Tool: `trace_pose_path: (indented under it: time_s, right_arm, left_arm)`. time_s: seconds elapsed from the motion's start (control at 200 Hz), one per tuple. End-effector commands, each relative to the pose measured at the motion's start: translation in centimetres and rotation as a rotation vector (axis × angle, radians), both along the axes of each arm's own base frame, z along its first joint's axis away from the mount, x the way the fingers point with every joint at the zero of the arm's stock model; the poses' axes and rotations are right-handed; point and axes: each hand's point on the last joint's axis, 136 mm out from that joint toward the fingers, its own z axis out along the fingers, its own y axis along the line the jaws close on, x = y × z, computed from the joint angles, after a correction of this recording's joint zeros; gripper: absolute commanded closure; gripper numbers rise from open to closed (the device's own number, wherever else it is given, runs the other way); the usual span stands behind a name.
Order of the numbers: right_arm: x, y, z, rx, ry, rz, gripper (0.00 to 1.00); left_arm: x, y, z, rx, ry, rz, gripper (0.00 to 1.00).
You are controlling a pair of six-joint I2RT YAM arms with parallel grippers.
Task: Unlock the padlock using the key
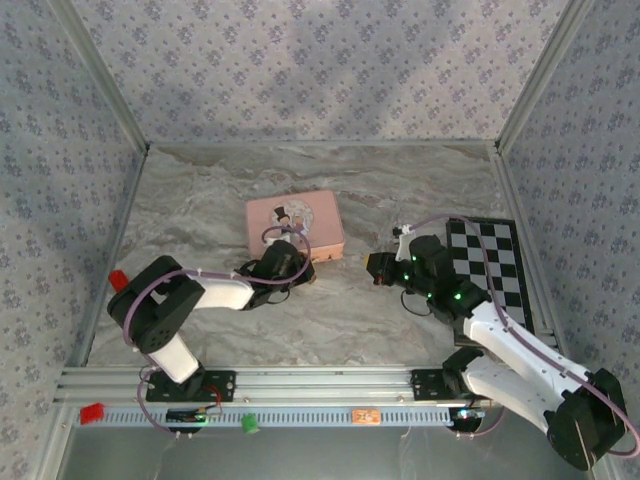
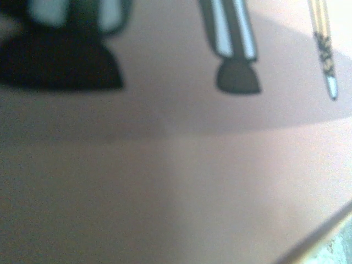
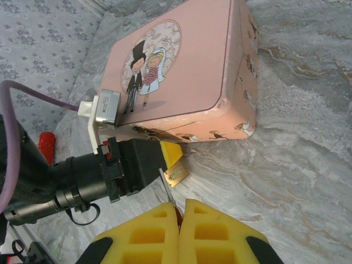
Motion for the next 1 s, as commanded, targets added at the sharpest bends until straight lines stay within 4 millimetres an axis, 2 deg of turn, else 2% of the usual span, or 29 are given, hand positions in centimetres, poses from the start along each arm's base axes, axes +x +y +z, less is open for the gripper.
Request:
trace_pose_path:
  time_s: [0.0,0.11,0.215,0.35,0.66,0.994]
  right_arm:
    - [0.5,-0.5,0.2,-0.01,0.033,-0.066,1.0]
    - [0.7,-1.0,-0.9,-0.027,0.087,-0.109,1.0]
    - [0.8,-0.9,-1.0,-0.018,0.12,-0.132,1.0]
    - [1.0,-0.3,-1.1,-0.004,0.15,-0.139,1.0]
    - [1.0,1.5,-2.6,0.029,0.21,-0.163,1.0]
    - [0.5,2.2,-3.0,0.048,0.206,-0.169,1.0]
  left_arm:
    - [-1.3,1.2,-1.5,0.054,0.059,-0.011,0.9]
    - [-0.9,1.4,-1.4,0.04,0.058,-0.01,0.9]
    - [-0.8,1.9,-1.4,0.016,0.063,0.001,0.91]
    - [-0.7,2.4,-1.1,-0.035,0.069,0.011,0.91]
    - [-0.9,3.2,-0.5,-0.084,0.081,-0.005,0.91]
    - [-0.3,3.5,-0.6,-0.134,0.119,-0.003,0.91]
